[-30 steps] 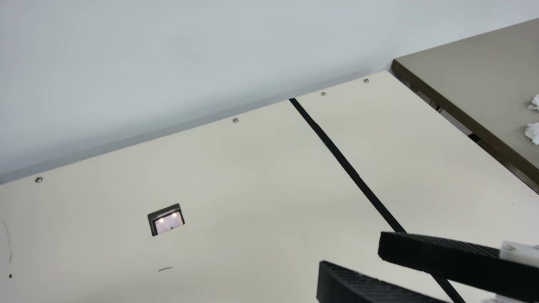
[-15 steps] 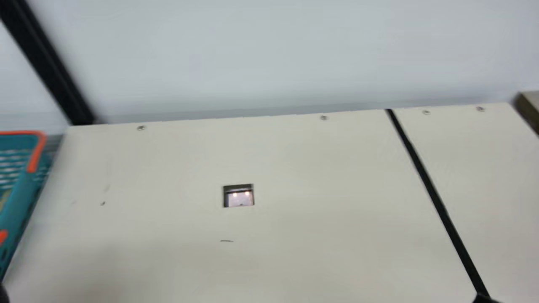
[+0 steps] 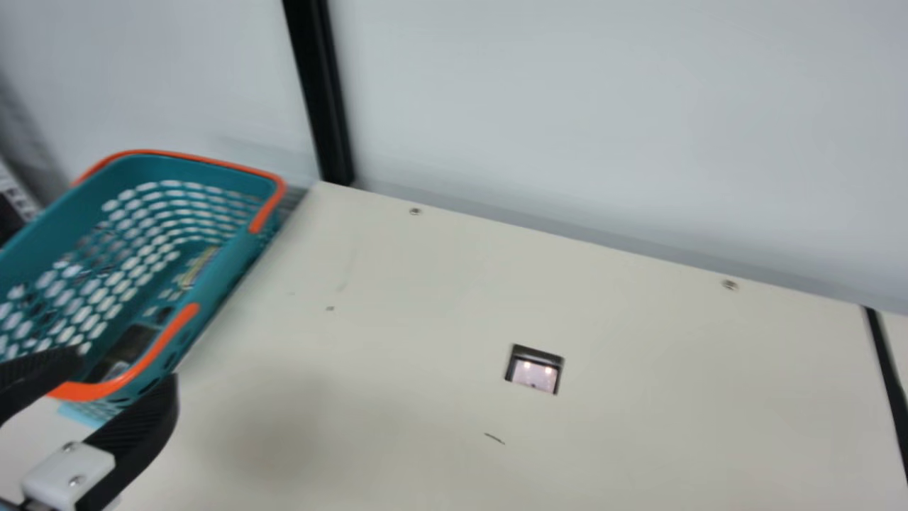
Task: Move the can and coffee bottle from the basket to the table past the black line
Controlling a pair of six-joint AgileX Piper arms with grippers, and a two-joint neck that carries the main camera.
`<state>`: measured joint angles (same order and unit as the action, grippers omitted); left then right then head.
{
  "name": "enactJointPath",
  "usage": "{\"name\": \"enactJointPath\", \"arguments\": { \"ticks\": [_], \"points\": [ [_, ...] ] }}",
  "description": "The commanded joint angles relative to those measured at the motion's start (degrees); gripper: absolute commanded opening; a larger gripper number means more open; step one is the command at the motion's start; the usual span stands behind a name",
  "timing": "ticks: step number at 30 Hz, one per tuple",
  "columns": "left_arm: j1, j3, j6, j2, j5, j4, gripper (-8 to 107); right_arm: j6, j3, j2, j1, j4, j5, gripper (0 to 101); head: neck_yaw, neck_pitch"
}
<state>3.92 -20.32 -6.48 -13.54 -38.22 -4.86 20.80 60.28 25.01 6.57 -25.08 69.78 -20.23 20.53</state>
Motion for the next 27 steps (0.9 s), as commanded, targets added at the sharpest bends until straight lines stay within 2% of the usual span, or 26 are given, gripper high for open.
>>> {"name": "enactJointPath", "arguments": {
  "ticks": [1, 13, 27],
  "points": [
    [0.0, 0.0, 0.0, 0.0, 0.0, 0.0, 90, 0.0, 0.0, 0.0, 0.0, 0.0, 0.0, 101, -3.4, 2.4],
    [0.0, 0.0, 0.0, 0.0, 0.0, 0.0, 90, 0.0, 0.0, 0.0, 0.0, 0.0, 0.0, 101, -14.5, 4.3],
    [0.0, 0.0, 0.0, 0.0, 0.0, 0.0, 90, 0.0, 0.0, 0.0, 0.0, 0.0, 0.0, 101, -15.2, 4.4]
  ]
}}
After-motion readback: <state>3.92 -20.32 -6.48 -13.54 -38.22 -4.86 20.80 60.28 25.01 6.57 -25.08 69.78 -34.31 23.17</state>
